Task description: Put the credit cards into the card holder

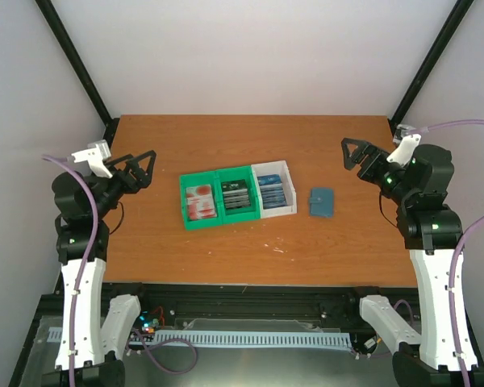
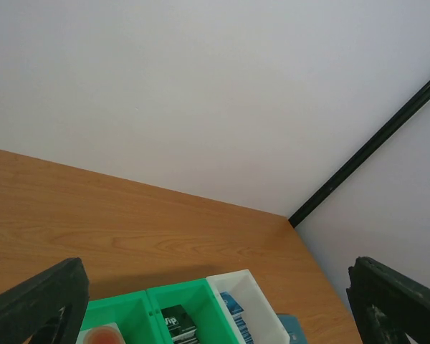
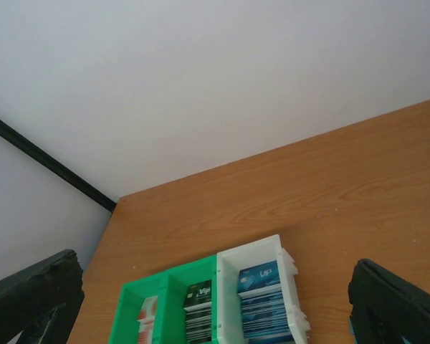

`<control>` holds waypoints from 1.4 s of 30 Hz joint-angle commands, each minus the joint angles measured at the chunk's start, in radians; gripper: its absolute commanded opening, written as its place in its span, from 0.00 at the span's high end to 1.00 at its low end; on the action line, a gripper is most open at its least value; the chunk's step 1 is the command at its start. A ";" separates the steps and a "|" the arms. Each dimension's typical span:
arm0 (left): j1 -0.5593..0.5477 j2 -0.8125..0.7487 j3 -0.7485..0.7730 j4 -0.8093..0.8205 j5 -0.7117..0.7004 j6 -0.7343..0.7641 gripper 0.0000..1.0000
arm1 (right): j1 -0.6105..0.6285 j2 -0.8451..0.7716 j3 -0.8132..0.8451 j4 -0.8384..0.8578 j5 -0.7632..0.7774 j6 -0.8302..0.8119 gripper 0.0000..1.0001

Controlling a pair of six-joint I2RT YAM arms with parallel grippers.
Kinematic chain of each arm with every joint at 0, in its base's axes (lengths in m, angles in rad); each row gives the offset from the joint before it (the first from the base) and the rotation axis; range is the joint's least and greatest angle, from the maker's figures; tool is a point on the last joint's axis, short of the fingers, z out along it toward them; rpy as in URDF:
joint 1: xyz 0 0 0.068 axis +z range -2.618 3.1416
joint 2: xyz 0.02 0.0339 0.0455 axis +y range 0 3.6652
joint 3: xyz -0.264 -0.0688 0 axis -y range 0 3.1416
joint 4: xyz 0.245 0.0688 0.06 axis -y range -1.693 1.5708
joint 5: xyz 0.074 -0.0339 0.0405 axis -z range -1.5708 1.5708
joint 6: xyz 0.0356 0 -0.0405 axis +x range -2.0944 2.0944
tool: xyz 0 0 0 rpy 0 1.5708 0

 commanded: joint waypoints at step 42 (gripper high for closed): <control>-0.949 0.866 0.087 -0.007 -0.122 0.301 0.27 | 0.001 0.539 -0.310 -0.139 0.203 -0.072 0.16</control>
